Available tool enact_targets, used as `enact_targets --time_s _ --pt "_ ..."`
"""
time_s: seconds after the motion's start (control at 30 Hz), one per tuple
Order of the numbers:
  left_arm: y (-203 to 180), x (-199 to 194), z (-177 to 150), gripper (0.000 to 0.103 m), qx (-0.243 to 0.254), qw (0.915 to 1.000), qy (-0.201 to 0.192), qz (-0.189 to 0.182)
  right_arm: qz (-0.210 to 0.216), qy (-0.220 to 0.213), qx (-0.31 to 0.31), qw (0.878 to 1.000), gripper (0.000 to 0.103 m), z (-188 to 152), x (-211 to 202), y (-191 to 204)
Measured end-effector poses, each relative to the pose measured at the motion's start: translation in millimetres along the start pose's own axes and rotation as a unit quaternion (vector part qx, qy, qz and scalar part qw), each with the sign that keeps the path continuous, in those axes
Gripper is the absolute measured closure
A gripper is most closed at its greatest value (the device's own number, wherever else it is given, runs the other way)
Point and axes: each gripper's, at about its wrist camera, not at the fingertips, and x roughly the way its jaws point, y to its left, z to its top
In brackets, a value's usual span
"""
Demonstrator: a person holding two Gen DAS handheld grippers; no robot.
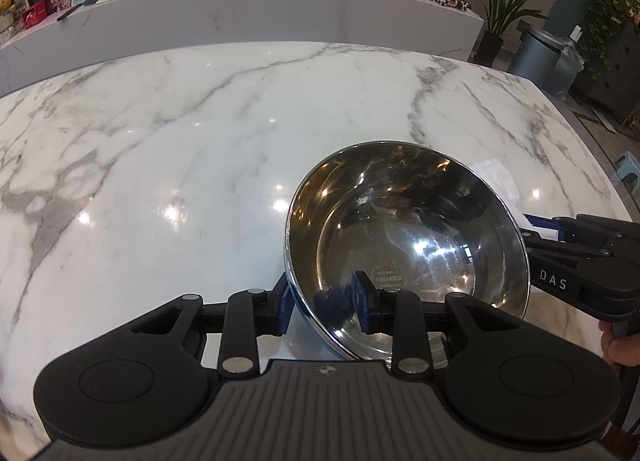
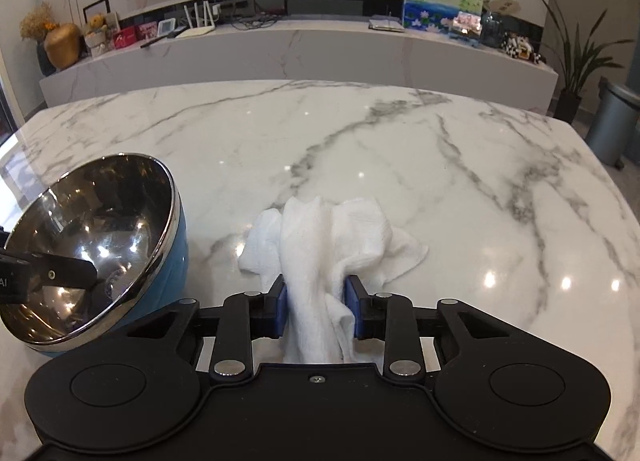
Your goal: Clean bowl
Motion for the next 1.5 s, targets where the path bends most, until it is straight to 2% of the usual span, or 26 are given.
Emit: enact_targets --time_s 0.13,0.27,0.33,0.57,0.93,1.07,1.13,1.2,1.5 --pt "-0.6 0.5 0.8 0.075 0.005 1.0000 -0.001 0.002 0.015 -0.021 -0.003 1.000 0.085 3.5 -9.2 3.1" --pt "0.3 0.4 0.8 0.075 0.008 1.0000 -0.001 0.002 0.038 -0.076 -0.045 0.995 0.085 10.5 -31.6 15.4" --pt "0.4 0.1 0.8 0.075 0.009 1.0000 -0.001 0.002 0.051 -0.084 -0.058 0.993 0.085 11.6 -36.3 19.2" --pt "1.4 -0.7 0.6 0.075 0.010 0.9999 -0.001 0.002 0.070 -0.069 -0.068 0.993 0.085 9.7 -35.1 21.7" --pt "1.4 -0.6 0.8 0.075 0.008 1.0000 -0.002 0.003 0.085 -0.022 -0.074 0.993 0.086 -0.8 -24.7 28.1" --pt "3.0 -0.7 1.0 0.075 0.002 1.0000 0.001 0.001 0.083 -0.022 -0.076 0.993 0.086 -2.0 -25.5 28.9" --pt "5.5 -0.8 0.6 0.065 -0.010 0.9999 0.009 0.000 0.083 -0.022 -0.074 0.994 0.086 -2.3 -26.0 28.7" --pt "7.7 -0.7 -0.6 0.060 -0.018 0.9997 0.016 0.002 0.084 -0.022 -0.074 0.993 0.086 -2.6 -26.8 28.5" --pt "2.9 1.0 -0.3 0.065 0.002 0.9999 0.014 -0.008 0.082 -0.022 -0.059 0.995 0.086 0.4 -28.9 20.0"
